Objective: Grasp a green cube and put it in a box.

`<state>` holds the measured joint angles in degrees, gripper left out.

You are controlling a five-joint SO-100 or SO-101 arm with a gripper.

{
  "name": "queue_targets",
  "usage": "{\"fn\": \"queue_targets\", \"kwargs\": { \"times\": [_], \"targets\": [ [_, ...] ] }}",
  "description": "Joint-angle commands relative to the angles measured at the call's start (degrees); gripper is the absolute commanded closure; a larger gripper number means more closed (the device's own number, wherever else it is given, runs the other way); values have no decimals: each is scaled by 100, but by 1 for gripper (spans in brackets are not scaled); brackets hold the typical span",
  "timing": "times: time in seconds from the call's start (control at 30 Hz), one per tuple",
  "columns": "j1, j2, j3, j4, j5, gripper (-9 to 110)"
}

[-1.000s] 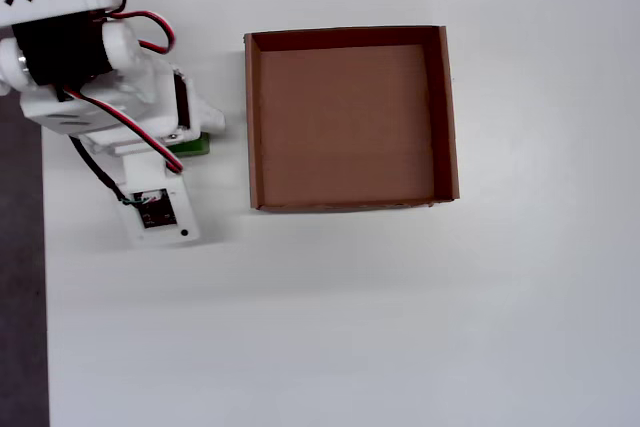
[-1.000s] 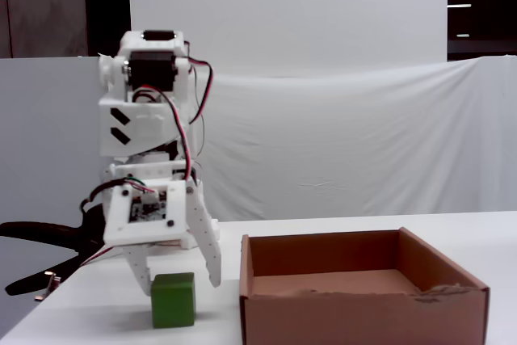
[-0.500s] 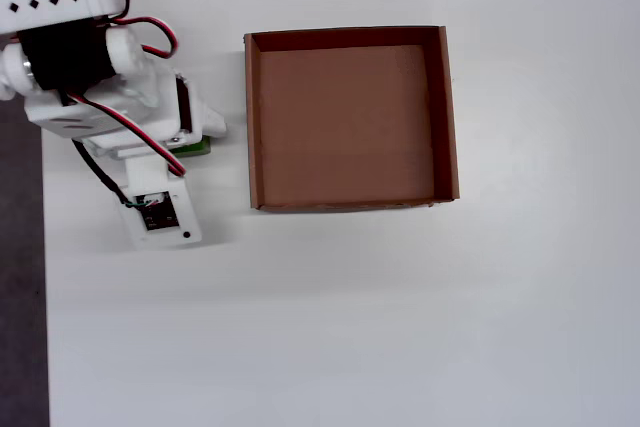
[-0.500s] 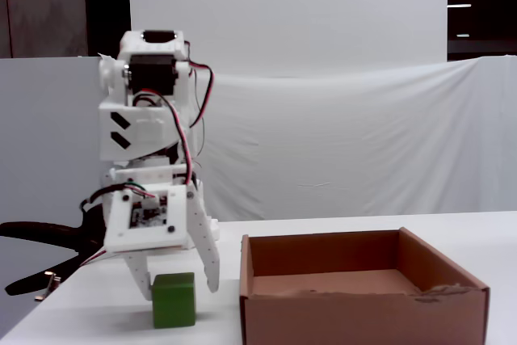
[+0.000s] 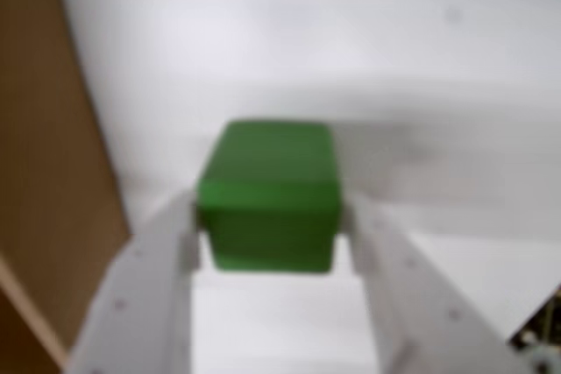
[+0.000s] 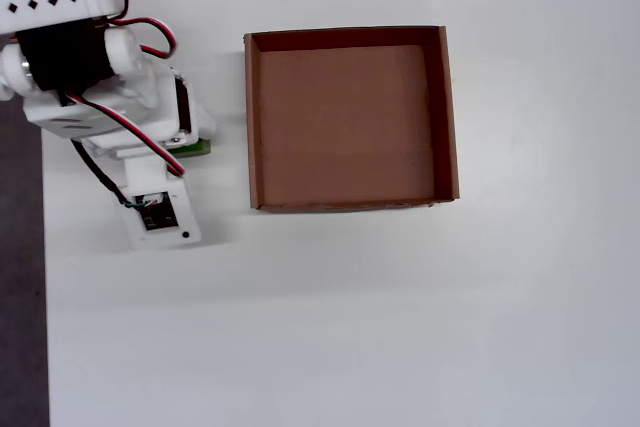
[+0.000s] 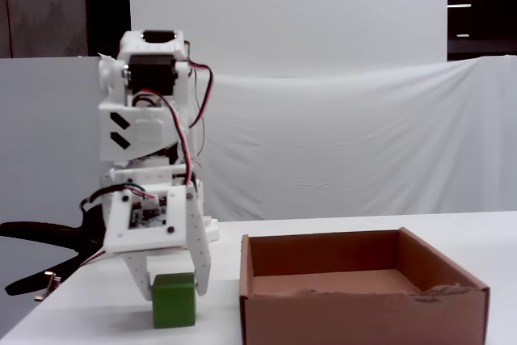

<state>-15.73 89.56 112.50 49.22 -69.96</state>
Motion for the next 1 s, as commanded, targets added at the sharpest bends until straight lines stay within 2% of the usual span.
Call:
{"fn": "queue_targets", "kwargs": {
  "times": [0.0, 0.33, 0.97],
  "targets": [
    [26, 141, -264, -9, 9, 84],
    [26, 114, -343, 9, 9, 88],
    [-492, 580, -1951, 1336, 325, 87]
  ]
}}
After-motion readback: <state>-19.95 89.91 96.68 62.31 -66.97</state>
